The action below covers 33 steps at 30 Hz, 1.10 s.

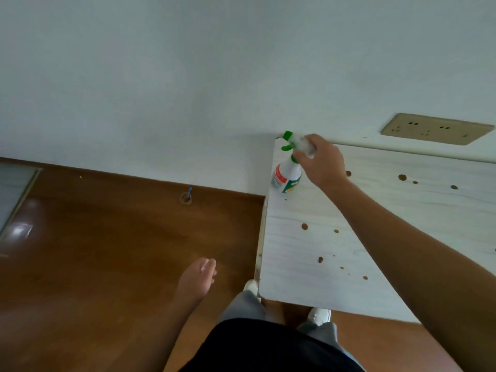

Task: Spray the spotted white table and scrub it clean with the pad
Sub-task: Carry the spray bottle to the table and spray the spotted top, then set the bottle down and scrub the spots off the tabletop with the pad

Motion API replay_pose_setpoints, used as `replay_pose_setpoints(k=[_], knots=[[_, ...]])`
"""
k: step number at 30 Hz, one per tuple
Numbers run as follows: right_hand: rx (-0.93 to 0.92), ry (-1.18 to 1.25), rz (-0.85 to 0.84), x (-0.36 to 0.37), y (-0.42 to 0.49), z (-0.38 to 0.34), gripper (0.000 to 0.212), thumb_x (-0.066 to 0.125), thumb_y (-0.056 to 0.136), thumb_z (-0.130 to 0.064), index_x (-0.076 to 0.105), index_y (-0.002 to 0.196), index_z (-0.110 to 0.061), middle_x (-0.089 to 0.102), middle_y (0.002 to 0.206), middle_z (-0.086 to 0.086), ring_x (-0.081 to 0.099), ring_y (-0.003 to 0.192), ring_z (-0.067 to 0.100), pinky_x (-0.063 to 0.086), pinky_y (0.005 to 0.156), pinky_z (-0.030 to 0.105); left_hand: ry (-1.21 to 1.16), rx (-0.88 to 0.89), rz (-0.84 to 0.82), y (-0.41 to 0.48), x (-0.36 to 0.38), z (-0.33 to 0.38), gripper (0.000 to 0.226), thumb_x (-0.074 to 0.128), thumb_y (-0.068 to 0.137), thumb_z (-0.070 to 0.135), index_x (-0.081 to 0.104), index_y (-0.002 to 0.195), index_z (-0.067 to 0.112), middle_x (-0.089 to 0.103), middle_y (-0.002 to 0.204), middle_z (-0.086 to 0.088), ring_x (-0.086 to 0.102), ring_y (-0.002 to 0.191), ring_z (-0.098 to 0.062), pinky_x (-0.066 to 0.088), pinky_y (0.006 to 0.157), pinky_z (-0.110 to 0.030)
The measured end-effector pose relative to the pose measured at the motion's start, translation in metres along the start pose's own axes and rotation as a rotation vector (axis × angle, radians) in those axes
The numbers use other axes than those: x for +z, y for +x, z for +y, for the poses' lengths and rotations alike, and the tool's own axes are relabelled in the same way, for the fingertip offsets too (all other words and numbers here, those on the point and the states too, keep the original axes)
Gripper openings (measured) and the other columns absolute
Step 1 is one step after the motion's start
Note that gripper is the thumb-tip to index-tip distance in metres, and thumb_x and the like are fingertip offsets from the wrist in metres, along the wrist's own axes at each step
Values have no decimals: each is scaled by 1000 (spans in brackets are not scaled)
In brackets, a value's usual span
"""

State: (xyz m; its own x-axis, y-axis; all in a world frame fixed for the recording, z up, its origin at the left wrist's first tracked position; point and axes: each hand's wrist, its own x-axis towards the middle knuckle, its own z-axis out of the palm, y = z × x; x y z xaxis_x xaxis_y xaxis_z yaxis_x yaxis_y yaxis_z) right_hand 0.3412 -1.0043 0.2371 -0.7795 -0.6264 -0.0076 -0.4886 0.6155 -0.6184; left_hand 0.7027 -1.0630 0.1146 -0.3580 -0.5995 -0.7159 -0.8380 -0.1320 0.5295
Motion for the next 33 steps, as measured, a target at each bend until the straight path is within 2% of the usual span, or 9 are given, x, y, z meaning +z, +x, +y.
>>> replay_pose_setpoints(k=[6,10,12,17,21,25,28,30,33], knots=[[11,-84,29,12,41,-18,29,61,91,-33,59,118,-23,67,94,4,63,86,31,45,73,33,51,-63,-28,1,-21,-26,37,42,107,43,67,96,18,72,96,-1,69,89,-19,55,91,-43],[-23,-75,-17,10,44,-16,32,63,91,-32,58,120,-20,60,92,-2,61,83,27,44,73,31,70,-81,-16,-1,-26,-32,35,43,108,39,67,95,17,72,100,0,64,88,-13,51,79,-31],[-3,-50,-34,7,44,-13,38,65,90,-35,56,123,-19,61,97,-1,61,85,25,48,76,34,39,-83,-4,0,-28,-26,27,47,108,34,66,93,21,71,99,0,62,85,-12,47,71,-22],[213,-35,-125,-4,30,21,56,60,94,-42,49,139,-12,62,130,1,60,114,23,46,94,36,48,-38,-18,1,-22,-6,29,48,108,36,65,89,22,71,95,0,68,91,-20,54,86,-37],[317,65,-187,-17,-34,62,40,62,96,-34,60,129,-12,66,113,3,62,104,21,45,89,30,24,-31,-53,-1,-5,15,29,46,108,39,66,102,19,70,102,-3,68,94,-18,53,78,-30],[452,245,-278,-12,-137,114,19,60,96,-26,66,113,-21,73,99,-2,69,89,16,58,87,46,88,6,-41,4,18,29,28,46,108,40,64,96,22,70,100,-2,69,92,-17,51,72,-27],[567,297,-344,-13,-211,145,17,57,97,-16,69,109,-14,75,91,-4,71,82,14,58,86,42,115,24,-39,1,38,42,28,45,108,38,62,93,21,69,99,-5,67,89,-18,50,72,-30],[626,322,-373,-19,-252,164,15,57,97,-16,71,104,-16,76,88,-4,72,78,12,58,86,43,145,66,-12,-6,52,51,27,46,108,37,61,91,21,69,98,-7,67,89,-21,53,78,-34],[660,339,-401,-32,-281,193,12,61,95,-16,71,98,-22,77,84,-5,72,76,10,59,86,43,260,190,39,-22,70,66,22,46,108,37,55,89,31,65,91,1,64,84,-15,52,75,-30]])
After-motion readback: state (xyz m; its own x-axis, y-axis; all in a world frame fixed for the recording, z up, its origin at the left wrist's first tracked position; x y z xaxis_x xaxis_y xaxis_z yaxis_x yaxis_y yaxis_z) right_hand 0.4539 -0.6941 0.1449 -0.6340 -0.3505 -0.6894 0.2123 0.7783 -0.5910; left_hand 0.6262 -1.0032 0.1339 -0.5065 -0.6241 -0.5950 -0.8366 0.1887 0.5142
